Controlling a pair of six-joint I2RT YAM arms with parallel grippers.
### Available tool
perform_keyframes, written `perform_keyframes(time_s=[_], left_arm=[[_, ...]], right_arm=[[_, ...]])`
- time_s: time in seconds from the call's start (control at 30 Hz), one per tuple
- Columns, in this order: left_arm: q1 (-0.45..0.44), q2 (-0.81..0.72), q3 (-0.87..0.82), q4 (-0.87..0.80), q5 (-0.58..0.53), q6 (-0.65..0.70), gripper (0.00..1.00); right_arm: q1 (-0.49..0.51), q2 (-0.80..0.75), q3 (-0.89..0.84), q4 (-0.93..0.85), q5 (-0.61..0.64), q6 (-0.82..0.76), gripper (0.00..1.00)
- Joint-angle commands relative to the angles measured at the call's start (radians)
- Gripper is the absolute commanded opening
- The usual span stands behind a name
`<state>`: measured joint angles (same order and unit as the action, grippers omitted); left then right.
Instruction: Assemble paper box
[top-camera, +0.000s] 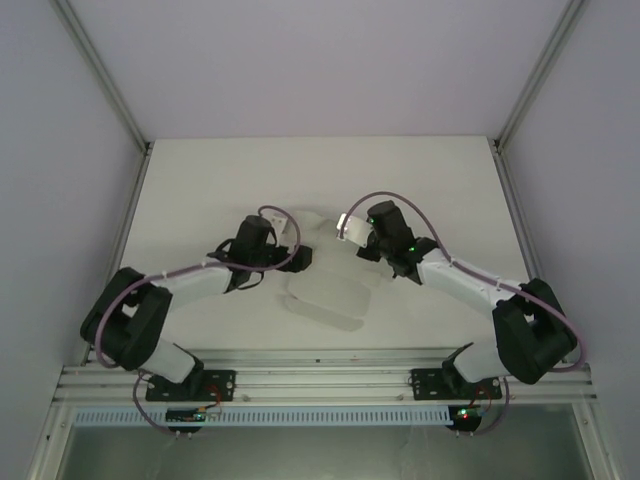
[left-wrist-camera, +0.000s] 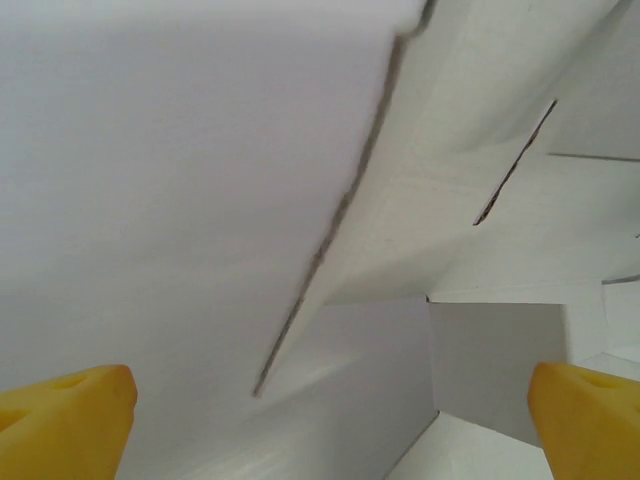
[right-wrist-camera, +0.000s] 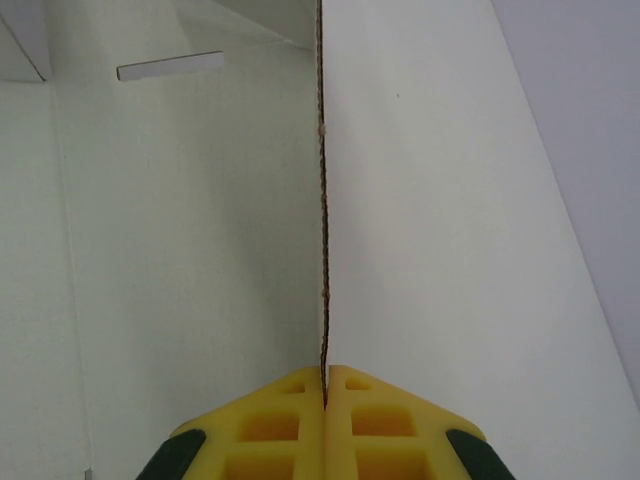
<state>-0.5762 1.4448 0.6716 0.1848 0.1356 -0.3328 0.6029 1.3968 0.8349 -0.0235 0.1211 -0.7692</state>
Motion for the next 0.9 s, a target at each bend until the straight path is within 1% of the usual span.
perform_keyframes(time_s=[0.0, 0.1, 0.2, 0.33, 0.5, 0.7, 0.87], left_arm=[[0.009, -0.071, -0.024, -0.060, -0.058, 0.010, 1.00], [0.034, -0.126, -0.037, -0.100, -0.095, -0.021, 1.00], [0.079, -0.157, -0.044, -0.149, -0.124, -0.033, 1.00], [0.150, -0.183, -0.071, -0.166, -0.109, -0.057, 1.00], [0.202, -0.212, -0.098, -0.159, -0.096, -0.094, 1.00], [0.267, -0.202, -0.096, -0.164, -0.072, -0.119, 1.00], [0.282, -0.154, -0.078, -0.169, -0.069, -0.115, 1.00]], right_arm=[[0.014, 0.001, 0.030, 0.001, 0.069, -0.041, 0.00], [0.024, 0.008, 0.032, 0.019, 0.113, -0.082, 0.00], [0.048, 0.024, 0.044, 0.023, 0.161, -0.134, 0.00], [0.075, 0.045, 0.063, 0.057, 0.196, -0.189, 0.00], [0.106, 0.062, 0.077, 0.113, 0.218, -0.241, 0.00], [0.157, 0.099, 0.014, 0.308, 0.305, -0.368, 0.01], [0.174, 0.111, 0.000, 0.317, 0.298, -0.346, 0.01]])
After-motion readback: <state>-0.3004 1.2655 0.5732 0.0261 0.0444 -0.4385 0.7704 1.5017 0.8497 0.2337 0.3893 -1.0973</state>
